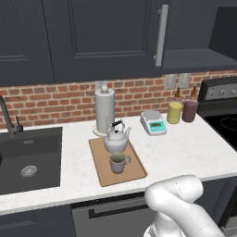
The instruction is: Pick the kettle from the counter and place it on the tray. Then pick the mug from the cabinet and place it on the tray. Then close the cabinet doors.
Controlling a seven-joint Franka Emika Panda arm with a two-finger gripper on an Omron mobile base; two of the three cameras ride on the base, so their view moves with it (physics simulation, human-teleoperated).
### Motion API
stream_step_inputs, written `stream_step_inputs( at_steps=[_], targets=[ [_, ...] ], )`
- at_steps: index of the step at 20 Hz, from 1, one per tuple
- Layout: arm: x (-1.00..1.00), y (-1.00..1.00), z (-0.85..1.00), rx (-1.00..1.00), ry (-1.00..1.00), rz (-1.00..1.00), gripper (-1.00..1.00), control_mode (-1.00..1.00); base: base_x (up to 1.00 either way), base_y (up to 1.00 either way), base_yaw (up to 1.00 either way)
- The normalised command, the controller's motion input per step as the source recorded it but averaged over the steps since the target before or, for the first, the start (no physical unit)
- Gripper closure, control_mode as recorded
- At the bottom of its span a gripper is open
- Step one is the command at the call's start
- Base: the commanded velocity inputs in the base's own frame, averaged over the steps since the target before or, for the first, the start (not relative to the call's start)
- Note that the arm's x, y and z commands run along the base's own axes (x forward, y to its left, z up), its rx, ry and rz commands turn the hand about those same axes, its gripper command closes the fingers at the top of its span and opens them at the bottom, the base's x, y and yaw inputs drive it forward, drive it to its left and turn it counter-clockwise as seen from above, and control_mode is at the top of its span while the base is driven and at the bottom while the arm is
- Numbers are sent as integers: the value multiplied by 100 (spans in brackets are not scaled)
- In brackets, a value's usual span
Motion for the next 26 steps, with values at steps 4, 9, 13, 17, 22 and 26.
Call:
stream_step_inputs(
  at_steps=[4, 9, 13, 17, 22, 26],
  targets=[
    [-2, -82, 5, 6, 0, -1, -100, -100, 0, 0, 0],
    [0, -80, 1, 4, 3, -12, -100, -100, 0, 0, 0],
    [3, -69, 4, 0, 7, -30, -100, -100, 0, 0, 0],
    [-3, -67, 17, 6, 2, -50, -100, -100, 0, 0, 0],
    [-1, -74, 4, 2, 0, -32, -100, -100, 0, 0, 0],
    [-20, -65, 0, 0, -13, -8, -100, -100, 0, 0, 0]
  ],
)
